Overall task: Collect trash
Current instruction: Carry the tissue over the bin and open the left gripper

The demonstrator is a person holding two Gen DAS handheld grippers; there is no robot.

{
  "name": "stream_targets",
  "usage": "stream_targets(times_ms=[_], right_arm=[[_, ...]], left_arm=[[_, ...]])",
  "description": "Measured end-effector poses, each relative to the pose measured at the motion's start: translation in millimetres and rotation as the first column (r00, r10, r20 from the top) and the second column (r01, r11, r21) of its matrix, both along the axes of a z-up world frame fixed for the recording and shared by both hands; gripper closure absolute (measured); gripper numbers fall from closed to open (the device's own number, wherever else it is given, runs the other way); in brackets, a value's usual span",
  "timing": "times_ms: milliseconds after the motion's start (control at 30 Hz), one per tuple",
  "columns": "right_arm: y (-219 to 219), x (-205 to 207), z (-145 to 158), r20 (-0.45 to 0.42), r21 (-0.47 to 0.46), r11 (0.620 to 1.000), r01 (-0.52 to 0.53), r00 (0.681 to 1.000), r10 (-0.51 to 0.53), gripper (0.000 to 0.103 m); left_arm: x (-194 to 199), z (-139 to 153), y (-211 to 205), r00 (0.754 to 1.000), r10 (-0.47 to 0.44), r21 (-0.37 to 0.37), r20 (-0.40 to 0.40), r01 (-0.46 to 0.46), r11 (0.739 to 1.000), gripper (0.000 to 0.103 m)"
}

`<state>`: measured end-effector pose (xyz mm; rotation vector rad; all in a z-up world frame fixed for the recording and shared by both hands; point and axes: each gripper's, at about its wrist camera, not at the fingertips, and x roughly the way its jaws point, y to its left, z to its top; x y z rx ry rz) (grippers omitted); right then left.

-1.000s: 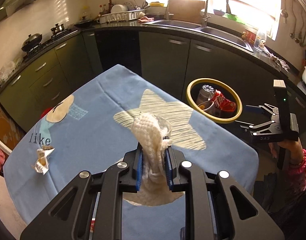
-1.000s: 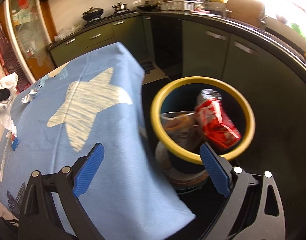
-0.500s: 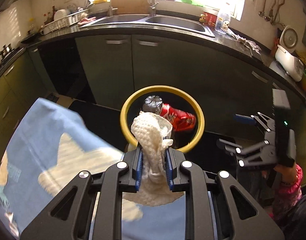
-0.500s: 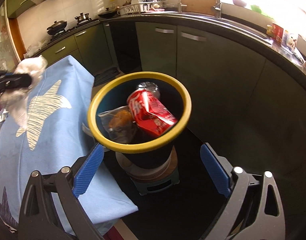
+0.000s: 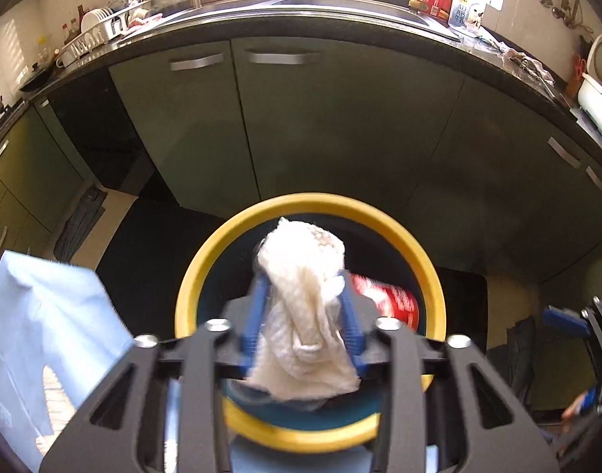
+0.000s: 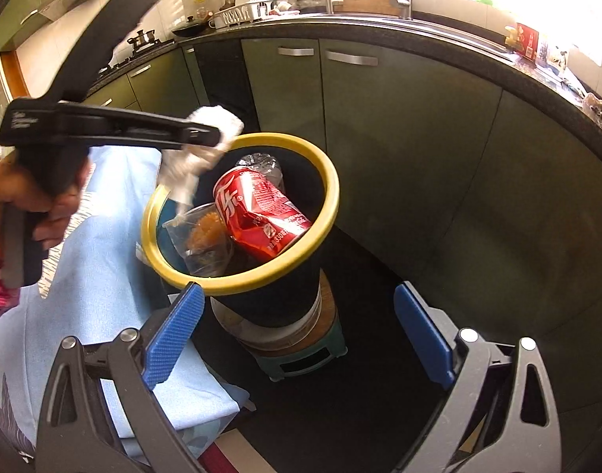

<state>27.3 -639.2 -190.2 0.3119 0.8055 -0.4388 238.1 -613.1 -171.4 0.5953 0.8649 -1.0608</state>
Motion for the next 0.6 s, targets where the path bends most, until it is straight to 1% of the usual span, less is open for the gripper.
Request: stream_targets(times_ms=[67, 100, 233, 333, 400, 433, 500, 600], right_arm=[[-2, -2, 0, 0.001, 0.000, 1.000, 0.009, 1.000, -0.009, 0.010], [-3, -3, 0, 0.002, 0.002, 1.000, 0.012, 1.000, -0.012, 0.010], [-4, -7, -1, 0.004, 0.010, 1.000, 0.019, 1.000, -0.019, 0.010], [-1, -7, 0, 0.008, 0.011, 1.000, 0.010, 1.000, -0.010, 0.010], [2, -6, 2, 0.008, 0.010, 1.000, 0.001, 1.000, -0.001, 0.010], [4, -6, 2, 0.009, 0.008, 1.000, -0.004, 1.000, 0.004, 0.010], [9, -5, 5, 0.012, 0.002, 1.000, -0.014, 1.000, 0.014, 0.010], [17, -4, 9, 0.016, -0.011, 1.000, -0.028, 0.999, 0.028, 0.010]], left_arm=[[-5, 2, -3, 1.000, 0.001, -0.015, 0.006, -0.001, 1.000, 0.045], [-7, 4, -3, 1.000, 0.000, -0.022, 0.009, 0.001, 1.000, 0.042], [-16, 16, 9, 1.000, 0.006, -0.035, 0.030, -0.005, 0.999, 0.038], [-22, 30, 34, 0.999, 0.025, -0.053, 0.038, -0.022, 0.998, 0.033], [-26, 38, 50, 0.998, 0.038, -0.062, 0.058, -0.035, 0.997, 0.027], [-30, 42, 60, 0.996, 0.046, -0.068, 0.071, -0.041, 0.997, 0.026], [-34, 49, 81, 0.996, 0.061, -0.084, 0.071, -0.055, 0.995, 0.024], [-37, 60, 116, 0.992, 0.110, -0.115, 0.058, -0.102, 0.988, 0.019]])
